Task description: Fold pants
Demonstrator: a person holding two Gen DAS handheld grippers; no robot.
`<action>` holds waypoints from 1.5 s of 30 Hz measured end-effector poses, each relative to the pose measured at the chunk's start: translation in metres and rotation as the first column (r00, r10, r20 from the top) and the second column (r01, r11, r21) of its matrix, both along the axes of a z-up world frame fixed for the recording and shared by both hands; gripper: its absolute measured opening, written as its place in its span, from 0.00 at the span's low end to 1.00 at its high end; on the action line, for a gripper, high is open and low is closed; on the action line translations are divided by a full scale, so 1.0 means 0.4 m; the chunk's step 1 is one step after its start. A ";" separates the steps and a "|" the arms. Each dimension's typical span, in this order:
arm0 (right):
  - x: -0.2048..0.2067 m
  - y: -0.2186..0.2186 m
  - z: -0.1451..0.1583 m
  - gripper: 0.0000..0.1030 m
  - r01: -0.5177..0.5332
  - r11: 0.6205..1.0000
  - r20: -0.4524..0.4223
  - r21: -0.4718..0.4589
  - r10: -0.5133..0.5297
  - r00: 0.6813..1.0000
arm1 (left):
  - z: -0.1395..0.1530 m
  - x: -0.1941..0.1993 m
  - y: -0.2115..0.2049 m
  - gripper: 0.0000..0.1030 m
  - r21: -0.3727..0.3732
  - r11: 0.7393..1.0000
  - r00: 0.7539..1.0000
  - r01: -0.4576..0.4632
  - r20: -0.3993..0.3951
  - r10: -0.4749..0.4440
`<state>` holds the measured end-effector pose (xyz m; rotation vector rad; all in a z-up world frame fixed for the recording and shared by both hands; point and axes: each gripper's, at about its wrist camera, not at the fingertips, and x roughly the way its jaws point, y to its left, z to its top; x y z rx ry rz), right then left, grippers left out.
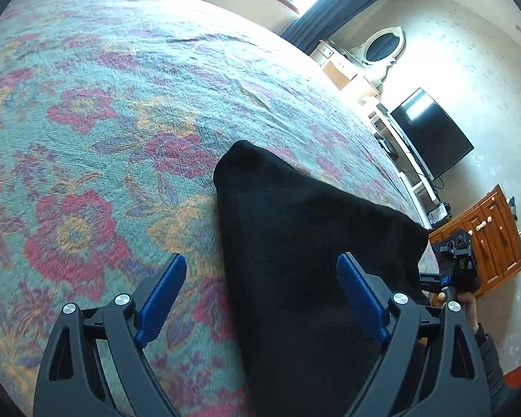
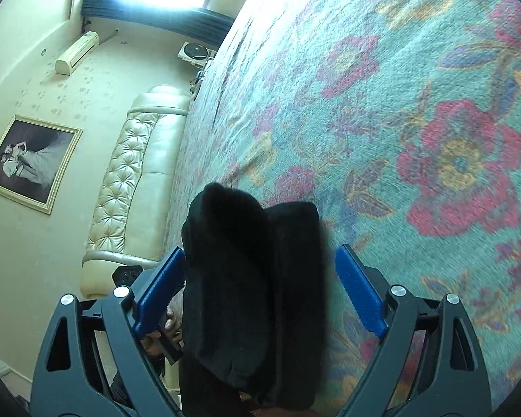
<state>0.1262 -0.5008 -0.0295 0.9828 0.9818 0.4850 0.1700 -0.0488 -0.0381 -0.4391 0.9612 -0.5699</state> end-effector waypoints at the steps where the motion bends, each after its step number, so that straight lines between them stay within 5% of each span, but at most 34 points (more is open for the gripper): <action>1: 0.023 0.005 -0.009 0.86 0.001 1.000 -0.004 -0.002 -0.001 1.000 | -0.010 0.024 -0.003 0.85 -0.011 1.000 1.000 -0.009 -0.015 0.008; 7: 0.096 0.005 -0.052 0.80 0.040 0.992 -0.008 0.121 -0.040 0.999 | -0.055 0.124 -0.031 0.85 -0.072 0.997 0.997 -0.009 -0.081 0.003; 9: 0.103 0.005 -0.058 0.53 0.029 0.998 -0.016 0.056 -0.028 0.999 | -0.055 0.136 -0.045 0.85 -0.060 0.998 0.998 0.003 -0.065 -0.007; 12: 0.100 -0.011 -0.087 0.31 0.032 0.999 -0.042 0.034 -0.031 0.999 | -0.053 0.150 -0.066 0.85 -0.033 0.999 0.998 0.029 -0.051 -0.031; 17: 0.104 -0.010 -0.104 0.23 0.039 0.999 -0.035 0.007 -0.039 0.999 | -0.053 0.153 -0.093 0.83 0.041 0.998 0.999 0.048 -0.018 -0.047; 20: 0.101 -0.009 -0.110 0.21 0.041 0.999 -0.034 0.009 -0.040 0.999 | -0.053 0.146 -0.114 0.67 0.122 0.991 0.998 0.052 0.010 -0.054; 22: 0.092 -0.011 -0.112 0.21 0.042 0.999 -0.033 0.003 -0.042 0.999 | -0.056 0.140 -0.115 0.61 0.139 0.989 0.998 0.055 0.019 -0.058; 28: 0.074 -0.018 -0.114 0.26 0.054 0.998 -0.026 0.030 -0.053 0.998 | -0.059 0.143 -0.097 0.65 0.110 0.993 0.998 0.052 0.028 -0.055; 32: 0.058 -0.039 -0.115 0.52 0.063 0.986 -0.015 0.156 -0.061 0.998 | -0.052 0.148 -0.087 0.79 0.043 0.997 0.998 0.069 0.001 -0.069; 35: 0.049 -0.032 -0.097 0.63 0.007 0.990 0.003 0.143 -0.007 1.000 | -0.047 0.149 -0.093 0.83 0.039 0.995 0.996 0.090 -0.010 -0.090; 39: 0.052 -0.020 -0.085 0.68 -0.050 0.992 0.020 0.117 0.048 0.999 | -0.044 0.148 -0.110 0.84 0.068 0.991 0.993 0.118 0.001 -0.119; 45: 0.088 0.009 -0.068 0.74 -0.082 0.993 0.035 0.080 0.079 0.996 | -0.048 0.164 -0.105 0.84 0.017 0.994 0.994 0.107 -0.020 -0.106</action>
